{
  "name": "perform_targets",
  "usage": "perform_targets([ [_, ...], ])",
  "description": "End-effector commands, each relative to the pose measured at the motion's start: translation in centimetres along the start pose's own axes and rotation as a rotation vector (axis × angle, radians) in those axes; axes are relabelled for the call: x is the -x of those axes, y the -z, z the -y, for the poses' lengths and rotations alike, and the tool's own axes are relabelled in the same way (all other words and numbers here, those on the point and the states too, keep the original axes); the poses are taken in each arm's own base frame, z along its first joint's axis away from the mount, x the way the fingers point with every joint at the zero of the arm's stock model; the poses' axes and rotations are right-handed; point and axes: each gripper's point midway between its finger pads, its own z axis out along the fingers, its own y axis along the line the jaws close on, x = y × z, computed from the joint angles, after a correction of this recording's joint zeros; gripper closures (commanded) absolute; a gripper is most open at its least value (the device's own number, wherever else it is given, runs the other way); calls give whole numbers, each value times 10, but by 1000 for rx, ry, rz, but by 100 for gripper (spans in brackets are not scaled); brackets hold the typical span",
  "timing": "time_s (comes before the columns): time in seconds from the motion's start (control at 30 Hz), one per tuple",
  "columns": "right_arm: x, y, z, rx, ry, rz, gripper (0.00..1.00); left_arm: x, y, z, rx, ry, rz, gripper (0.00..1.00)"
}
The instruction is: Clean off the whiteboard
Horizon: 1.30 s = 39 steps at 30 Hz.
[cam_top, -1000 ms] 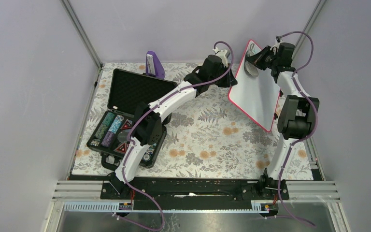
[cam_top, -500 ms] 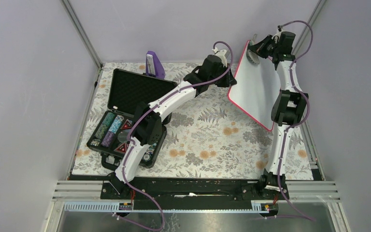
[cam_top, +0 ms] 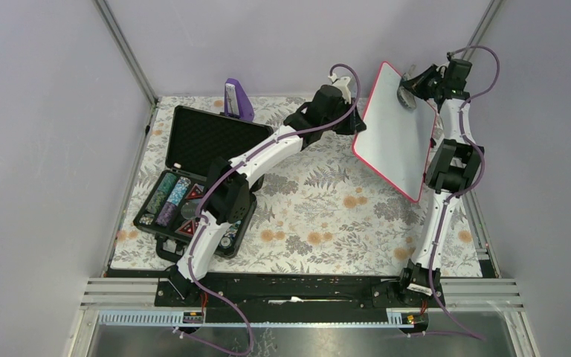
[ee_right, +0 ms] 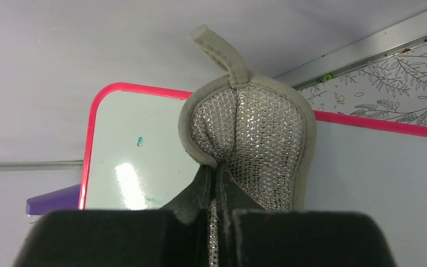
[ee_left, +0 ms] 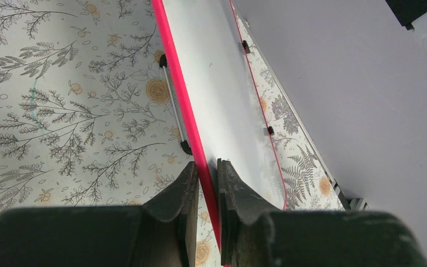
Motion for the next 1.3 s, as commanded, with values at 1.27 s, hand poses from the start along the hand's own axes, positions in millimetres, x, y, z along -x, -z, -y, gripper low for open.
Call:
perform_targets([
  [1.27, -20, -10, -6, -21, 62, -60, 100, -33, -5, 3, -9, -113, -105, 100],
])
